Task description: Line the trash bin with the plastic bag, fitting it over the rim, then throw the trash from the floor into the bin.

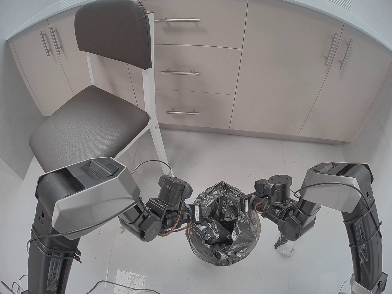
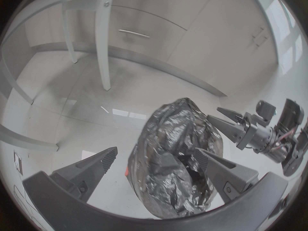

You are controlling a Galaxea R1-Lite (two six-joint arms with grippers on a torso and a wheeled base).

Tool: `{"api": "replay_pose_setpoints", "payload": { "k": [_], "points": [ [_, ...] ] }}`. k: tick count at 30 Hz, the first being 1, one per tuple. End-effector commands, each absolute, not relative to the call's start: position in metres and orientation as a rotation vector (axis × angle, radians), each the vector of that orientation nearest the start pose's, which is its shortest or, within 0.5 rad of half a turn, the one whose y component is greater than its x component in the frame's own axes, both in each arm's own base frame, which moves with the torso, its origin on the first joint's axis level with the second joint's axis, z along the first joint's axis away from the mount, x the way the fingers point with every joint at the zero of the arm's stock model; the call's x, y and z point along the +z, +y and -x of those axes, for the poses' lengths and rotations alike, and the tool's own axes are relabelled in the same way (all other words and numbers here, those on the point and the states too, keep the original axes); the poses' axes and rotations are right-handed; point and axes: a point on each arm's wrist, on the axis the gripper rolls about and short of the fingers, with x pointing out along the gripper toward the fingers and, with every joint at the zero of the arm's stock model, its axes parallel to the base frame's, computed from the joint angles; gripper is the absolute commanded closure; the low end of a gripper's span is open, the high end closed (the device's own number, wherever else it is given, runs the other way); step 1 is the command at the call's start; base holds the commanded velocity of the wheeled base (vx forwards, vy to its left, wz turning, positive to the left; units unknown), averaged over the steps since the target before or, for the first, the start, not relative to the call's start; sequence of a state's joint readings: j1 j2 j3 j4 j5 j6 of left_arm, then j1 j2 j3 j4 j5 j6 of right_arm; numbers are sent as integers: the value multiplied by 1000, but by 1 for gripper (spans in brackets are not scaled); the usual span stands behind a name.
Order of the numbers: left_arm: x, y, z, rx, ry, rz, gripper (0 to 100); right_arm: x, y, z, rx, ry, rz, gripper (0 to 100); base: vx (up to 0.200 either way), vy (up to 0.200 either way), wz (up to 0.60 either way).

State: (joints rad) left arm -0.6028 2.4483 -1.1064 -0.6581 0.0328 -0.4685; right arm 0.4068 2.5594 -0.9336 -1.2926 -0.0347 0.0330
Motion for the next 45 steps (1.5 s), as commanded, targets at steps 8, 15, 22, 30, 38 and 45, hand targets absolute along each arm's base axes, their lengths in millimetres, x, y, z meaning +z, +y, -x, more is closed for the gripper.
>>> {"api": "replay_pose_setpoints", "payload": {
  "k": [8, 15, 22, 30, 38, 45],
  "points": [
    [-45, -247, -336, -451, 816, 85, 0, -80, 157, -356, 374, 399, -15, 0, 0, 0, 0],
    [-52, -250, -344, -348, 841, 2, 0, -82, 150, -355, 348, 418, -49, 0, 0, 0, 0],
    [-52, -253, -348, -290, 862, -7, 0, -83, 149, -354, 312, 427, -80, 0, 0, 0, 0],
    [-52, -254, -349, -283, 862, 8, 0, -81, 144, -361, 182, 395, -75, 0, 0, 0, 0],
    [-19, -249, -334, -281, 857, 148, 0, -76, 146, -353, 207, 393, -110, 0, 0, 0, 0],
    [53, -209, -253, -515, 898, 273, 0, -8, 182, -305, 379, 337, -225, 0, 0, 0, 0]
  ]
}}
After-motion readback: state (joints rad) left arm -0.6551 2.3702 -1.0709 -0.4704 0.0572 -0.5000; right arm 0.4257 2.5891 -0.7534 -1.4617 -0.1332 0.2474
